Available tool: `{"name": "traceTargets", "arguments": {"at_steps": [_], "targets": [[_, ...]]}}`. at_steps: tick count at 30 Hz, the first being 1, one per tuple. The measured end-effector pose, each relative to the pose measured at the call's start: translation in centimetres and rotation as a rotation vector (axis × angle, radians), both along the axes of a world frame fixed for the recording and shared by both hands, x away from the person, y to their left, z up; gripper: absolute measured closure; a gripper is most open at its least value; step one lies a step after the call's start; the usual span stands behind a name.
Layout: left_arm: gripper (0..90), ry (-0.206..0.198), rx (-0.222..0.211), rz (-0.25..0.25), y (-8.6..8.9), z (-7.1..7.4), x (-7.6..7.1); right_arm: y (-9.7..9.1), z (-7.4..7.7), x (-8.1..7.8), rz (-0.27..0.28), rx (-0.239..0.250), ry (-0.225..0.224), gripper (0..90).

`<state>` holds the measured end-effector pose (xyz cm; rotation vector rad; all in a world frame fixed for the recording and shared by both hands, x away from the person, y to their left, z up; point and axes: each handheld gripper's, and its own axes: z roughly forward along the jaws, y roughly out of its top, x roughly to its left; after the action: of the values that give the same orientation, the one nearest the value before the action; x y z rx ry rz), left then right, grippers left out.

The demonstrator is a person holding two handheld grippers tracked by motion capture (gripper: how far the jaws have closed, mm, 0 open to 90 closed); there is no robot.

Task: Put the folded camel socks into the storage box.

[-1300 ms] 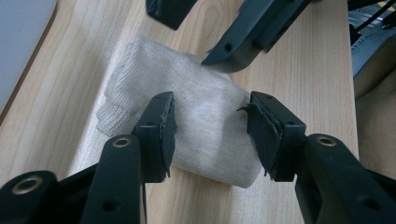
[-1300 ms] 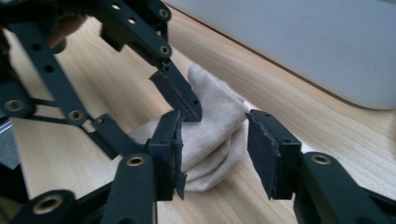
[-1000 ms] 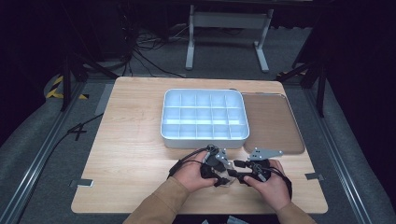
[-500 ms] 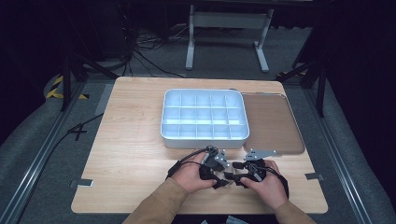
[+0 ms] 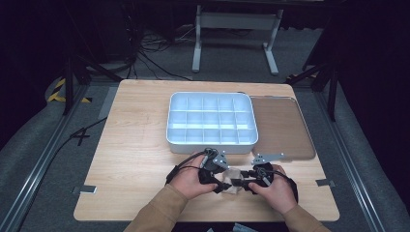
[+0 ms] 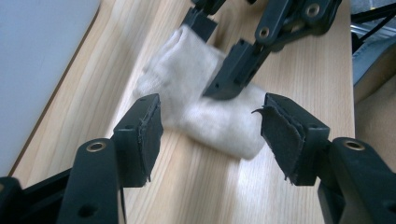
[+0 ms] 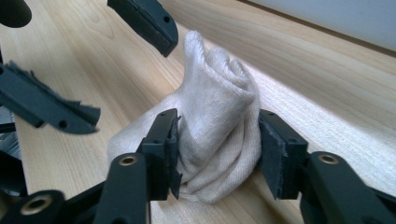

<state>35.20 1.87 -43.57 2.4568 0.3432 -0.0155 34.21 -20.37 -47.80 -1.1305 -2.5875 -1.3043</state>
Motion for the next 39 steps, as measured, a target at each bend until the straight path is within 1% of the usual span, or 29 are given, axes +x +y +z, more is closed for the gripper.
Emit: {"name": "traceTargets", "arguments": {"at_steps": [1,2,3,5,7,9,12,13,14,15,16,17,18,19,20,21,22,23,25,27,29,31,32,33,34,35,36,37,39], "targets": [[39.1,-0.002,0.007,0.009,0.2,0.0,-0.1,0.0,0.0,0.0,0.004,0.004,0.006,59.1],[39.1,-0.002,0.007,0.009,0.2,0.0,-0.1,0.0,0.0,0.0,0.004,0.004,0.006,59.1],[39.1,-0.001,0.008,0.017,0.4,0.0,-0.1,0.0,0.1,-0.1,0.016,0.008,0.004,64.8],[39.1,-0.006,0.016,0.024,0.8,0.1,0.0,0.2,0.3,-0.1,0.026,0.000,-0.002,70.5],[39.1,-0.008,0.024,0.038,1.2,0.1,-0.1,0.3,0.5,-0.2,0.038,-0.011,-0.010,73.2],[39.1,-0.015,0.031,0.051,1.7,0.2,-0.1,0.3,0.5,-0.2,0.042,-0.012,-0.017,74.5],[39.2,-0.027,0.039,0.076,2.4,0.5,-0.3,0.2,0.5,-0.2,0.043,-0.012,-0.021,75.3],[39.3,-0.038,0.046,0.074,2.8,0.6,-0.4,0.2,0.5,-0.2,0.045,-0.013,-0.022,75.5],[39.3,-0.041,0.046,0.077,3.0,0.6,-0.5,0.2,0.6,-0.2,0.046,-0.014,-0.022,75.7],[39.5,-0.047,0.049,0.088,3.5,0.6,-0.5,0.2,0.6,-0.2,0.045,-0.014,-0.023,75.8],[39.8,-0.055,0.061,0.098,3.9,0.7,-0.5,0.2,0.6,-0.2,0.045,-0.013,-0.023,76.0],[39.9,-0.065,0.071,0.125,4.4,0.8,-0.6,0.2,0.6,-0.2,0.045,-0.012,-0.021,76.0],[39.8,-0.074,0.074,0.134,4.7,0.8,-0.7,0.3,0.6,-0.2,0.042,-0.013,-0.016,76.1],[39.7,-0.077,0.061,0.146,5.1,0.8,-0.8,0.3,0.7,-0.1,0.043,-0.016,-0.016,76.2],[39.6,-0.073,0.050,0.157,5.5,0.8,-0.9,0.3,0.7,-0.1,0.044,-0.018,-0.016,76.2],[39.6,-0.074,0.044,0.158,5.8,0.8,-1.0,0.4,0.8,-0.2,0.044,-0.022,-0.018,76.3],[39.5,-0.064,0.045,0.162,6.2,0.6,-1.0,0.4,0.8,-0.2,0.043,-0.024,-0.020,76.3],[39.4,-0.054,0.058,0.164,6.5,0.5,-0.9,0.4,0.8,-0.2,0.042,-0.023,-0.021,76.3],[39.5,-0.055,0.065,0.173,7.0,0.2,-0.6,0.4,0.8,-0.2,0.041,-0.021,-0.018,76.3],[39.6,-0.049,0.060,0.190,7.5,0.0,-0.4,0.4,0.8,0.0,0.043,-0.025,-0.015,76.3],[39.6,-0.048,0.051,0.194,8.0,0.0,-0.4,0.5,1.0,0.0,0.047,-0.033,-0.012,76.3],[39.5,-0.045,0.048,0.199,8.2,0.0,-0.3,0.5,1.2,0.0,0.053,-0.045,-0.020,76.4],[39.5,-0.046,0.046,0.213,8.2,0.1,-0.4,0.5,1.2,0.0,0.053,-0.045,-0.020,76.4],[39.5,-0.055,0.055,0.225,8.4,0.1,-0.3,0.6,1.4,0.0,0.055,-0.047,-0.023,76.3],[40.1,-0.052,0.070,0.252,8.5,0.0,-0.3,0.5,1.5,0.1,0.060,-0.033,-0.026,76.3],[41.4,-0.060,0.091,0.272,8.6,-0.1,-0.1,0.4,1.6,0.2,0.062,-0.027,-0.025,76.3],[41.7,-0.063,0.092,0.283,8.9,-0.3,0.1,0.3,1.8,0.2,0.063,-0.028,-0.026,76.3],[42.1,-0.051,0.077,0.306,9.1,-0.6,0.1,0.2,2.0,0.3,0.064,-0.027,-0.028,76.3],[42.2,-0.047,0.066,0.307,9.4,-0.7,0.1,0.0,2.4,0.4,0.070,-0.033,-0.030,76.3]]}}
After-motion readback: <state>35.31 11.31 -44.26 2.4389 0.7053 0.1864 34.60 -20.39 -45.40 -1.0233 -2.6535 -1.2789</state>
